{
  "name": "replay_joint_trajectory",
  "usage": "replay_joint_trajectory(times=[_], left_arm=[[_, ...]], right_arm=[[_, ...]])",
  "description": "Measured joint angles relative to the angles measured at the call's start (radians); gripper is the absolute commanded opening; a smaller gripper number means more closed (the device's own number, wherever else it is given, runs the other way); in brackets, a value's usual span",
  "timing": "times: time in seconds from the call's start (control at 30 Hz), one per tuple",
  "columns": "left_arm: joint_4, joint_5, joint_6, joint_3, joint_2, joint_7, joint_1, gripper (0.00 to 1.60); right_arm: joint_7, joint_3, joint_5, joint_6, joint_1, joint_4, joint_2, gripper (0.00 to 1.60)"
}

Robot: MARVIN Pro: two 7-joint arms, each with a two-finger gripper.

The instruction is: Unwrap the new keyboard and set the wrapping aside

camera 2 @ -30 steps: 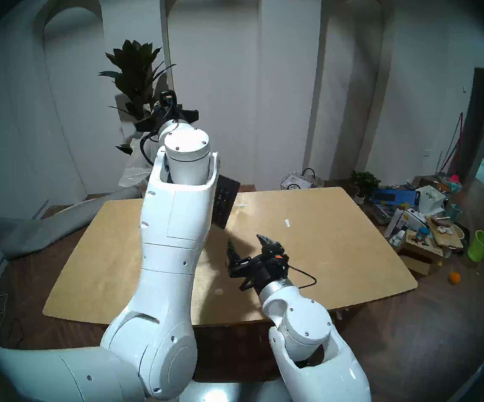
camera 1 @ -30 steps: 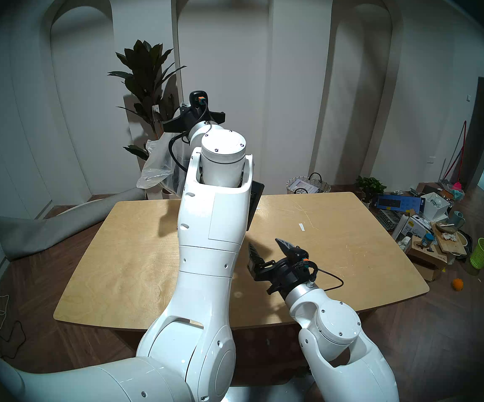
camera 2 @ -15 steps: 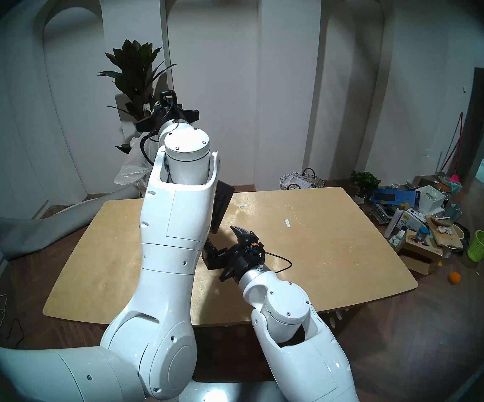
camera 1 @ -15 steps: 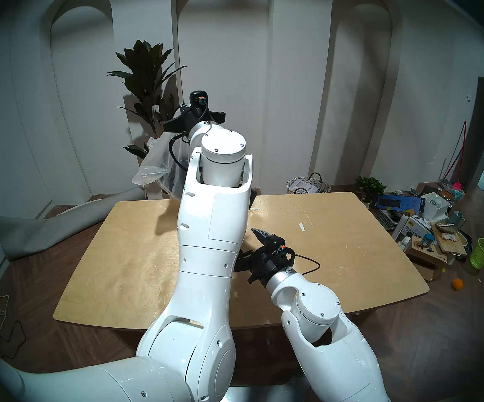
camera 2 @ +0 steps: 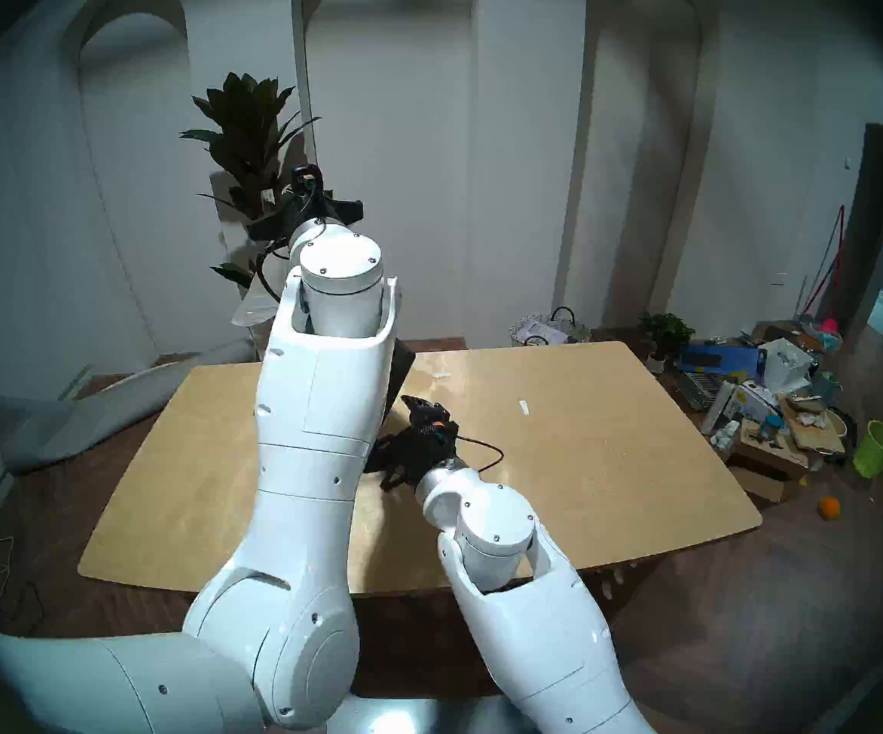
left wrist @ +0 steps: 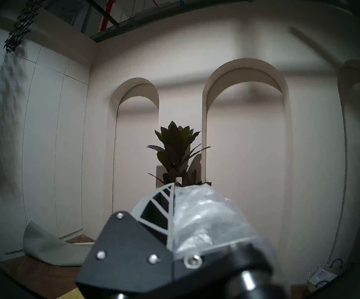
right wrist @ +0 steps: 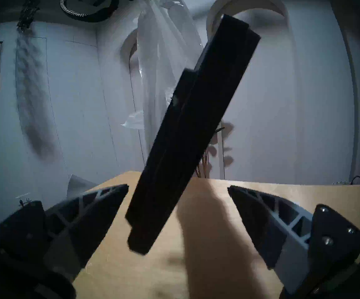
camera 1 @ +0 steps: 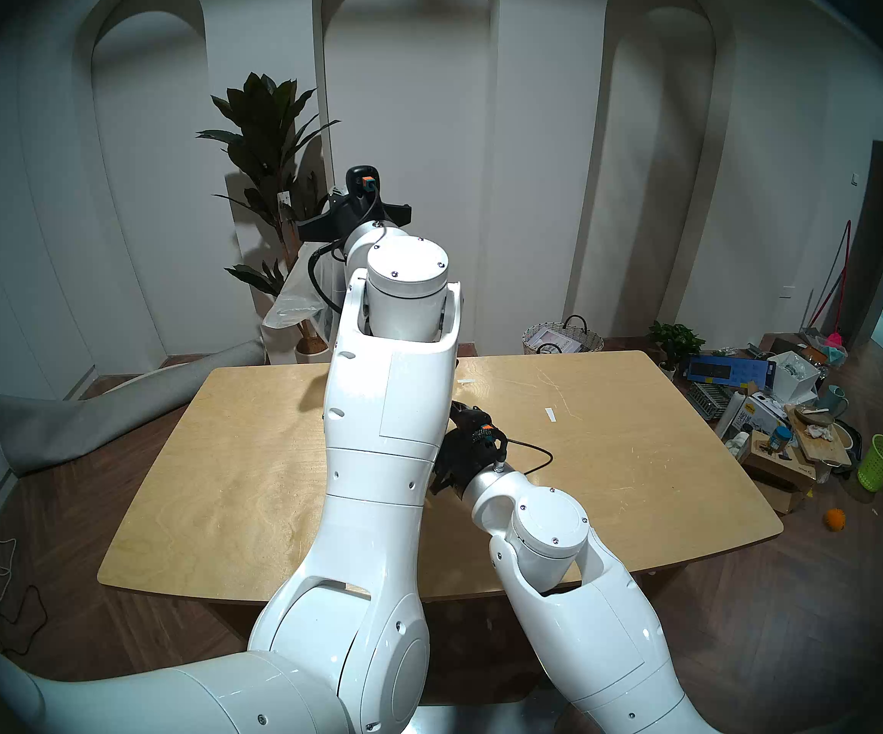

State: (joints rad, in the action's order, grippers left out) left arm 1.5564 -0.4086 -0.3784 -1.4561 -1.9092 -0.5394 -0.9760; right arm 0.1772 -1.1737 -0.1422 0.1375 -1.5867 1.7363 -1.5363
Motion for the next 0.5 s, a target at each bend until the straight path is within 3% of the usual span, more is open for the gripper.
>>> replay_joint_trajectory(times=[0.3, 0.33, 0.37, 0.4, 0.5], left_arm=[[0.0, 0.0, 0.001, 0.0, 0.001, 0.0, 0.001, 0.0], [0.0, 0.001, 0.001, 0.0, 0.001, 0.0, 0.001, 0.0], [0.0, 0.001, 0.001, 0.0, 0.001, 0.0, 0.001, 0.0], [-0.001, 0.001, 0.001, 0.0, 0.001, 0.0, 0.001, 0.0], [-0.001, 0.001, 0.002, 0.0, 0.002, 0.0, 0.002, 0.0]], right_arm=[[0.001, 0.008, 0.031, -0.034, 0.087, -0.077, -0.03, 1.6], [-0.004, 0.003, 0.034, -0.04, 0.097, -0.092, -0.034, 0.8], [-0.006, 0.0, 0.035, -0.043, 0.102, -0.1, -0.036, 0.56], [-0.011, -0.005, 0.037, -0.048, 0.109, -0.111, -0.038, 0.0], [-0.02, -0.015, 0.04, -0.064, 0.124, -0.138, -0.044, 0.0]])
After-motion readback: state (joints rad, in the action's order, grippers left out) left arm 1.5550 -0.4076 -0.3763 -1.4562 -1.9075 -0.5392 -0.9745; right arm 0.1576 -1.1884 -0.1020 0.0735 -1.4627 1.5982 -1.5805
